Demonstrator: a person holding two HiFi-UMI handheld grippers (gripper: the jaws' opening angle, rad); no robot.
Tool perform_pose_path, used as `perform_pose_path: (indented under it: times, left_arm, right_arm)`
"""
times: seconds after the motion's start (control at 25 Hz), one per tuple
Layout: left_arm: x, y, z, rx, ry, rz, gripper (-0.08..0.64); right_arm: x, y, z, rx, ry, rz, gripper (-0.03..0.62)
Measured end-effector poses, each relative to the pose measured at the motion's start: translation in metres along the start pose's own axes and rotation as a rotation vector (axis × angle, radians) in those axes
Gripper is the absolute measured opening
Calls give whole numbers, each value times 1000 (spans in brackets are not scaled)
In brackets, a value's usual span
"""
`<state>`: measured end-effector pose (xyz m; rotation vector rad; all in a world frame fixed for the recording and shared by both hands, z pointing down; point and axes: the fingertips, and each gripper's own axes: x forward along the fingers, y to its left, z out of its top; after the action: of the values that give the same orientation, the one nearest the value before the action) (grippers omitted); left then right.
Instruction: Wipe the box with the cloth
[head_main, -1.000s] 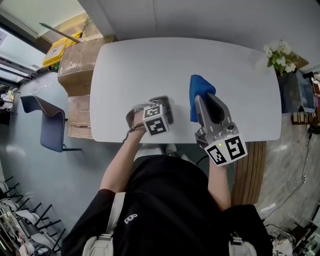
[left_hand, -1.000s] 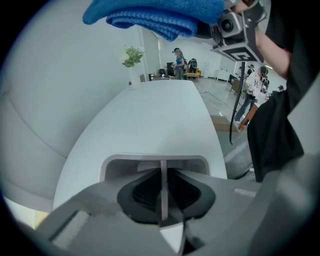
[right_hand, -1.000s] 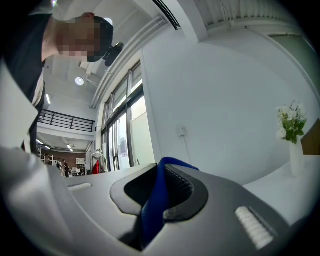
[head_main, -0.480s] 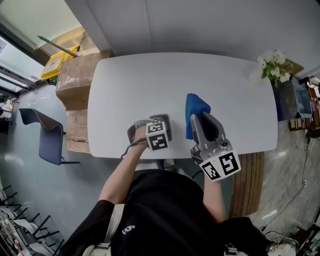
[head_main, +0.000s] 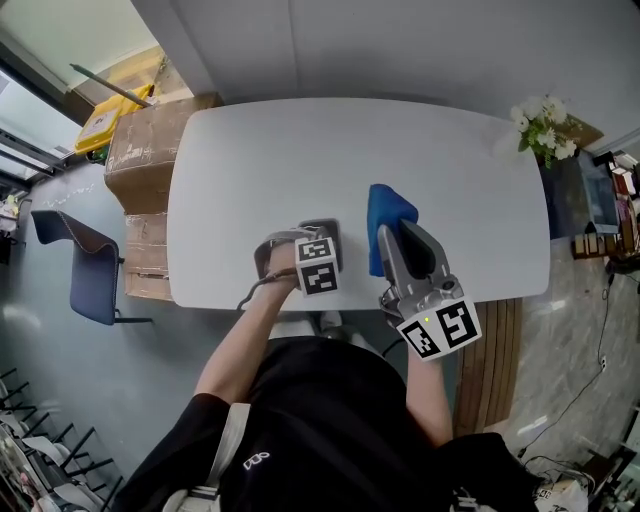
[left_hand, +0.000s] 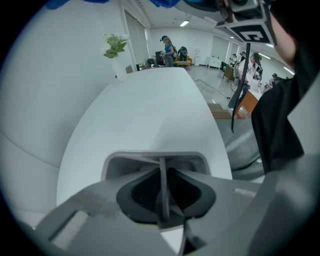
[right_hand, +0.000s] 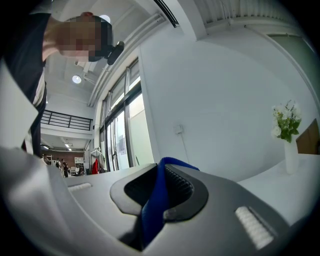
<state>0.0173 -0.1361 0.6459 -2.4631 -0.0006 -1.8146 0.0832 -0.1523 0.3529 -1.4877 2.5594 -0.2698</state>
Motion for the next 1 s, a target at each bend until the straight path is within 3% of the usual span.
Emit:
perform_pose_path:
  times: [0.08, 0.28, 0.44, 0.64, 0.88, 1.0]
  left_arm:
    - [-1, 0, 2, 4, -14, 20, 58]
    - [-23, 3, 14, -69, -115, 69, 58]
    - [-48, 12, 11, -175, -193, 157, 58]
    - [-102, 25, 21, -408, -419, 284, 49]
    - [-165, 38, 23, -586, -651, 498, 0]
    - [-198, 43, 23, -639, -746, 584, 0]
  right_arm:
    - [-4, -1, 0, 0, 4, -2, 46]
    - [-13, -2, -6, 14, 10, 1, 46]
    - [-12, 4, -10, 3, 19, 30, 46]
    - [-5, 8, -9, -43, 38, 53, 46]
    - [7, 18, -8, -82, 46, 77, 46]
    - [12, 26, -5, -90, 42, 85, 46]
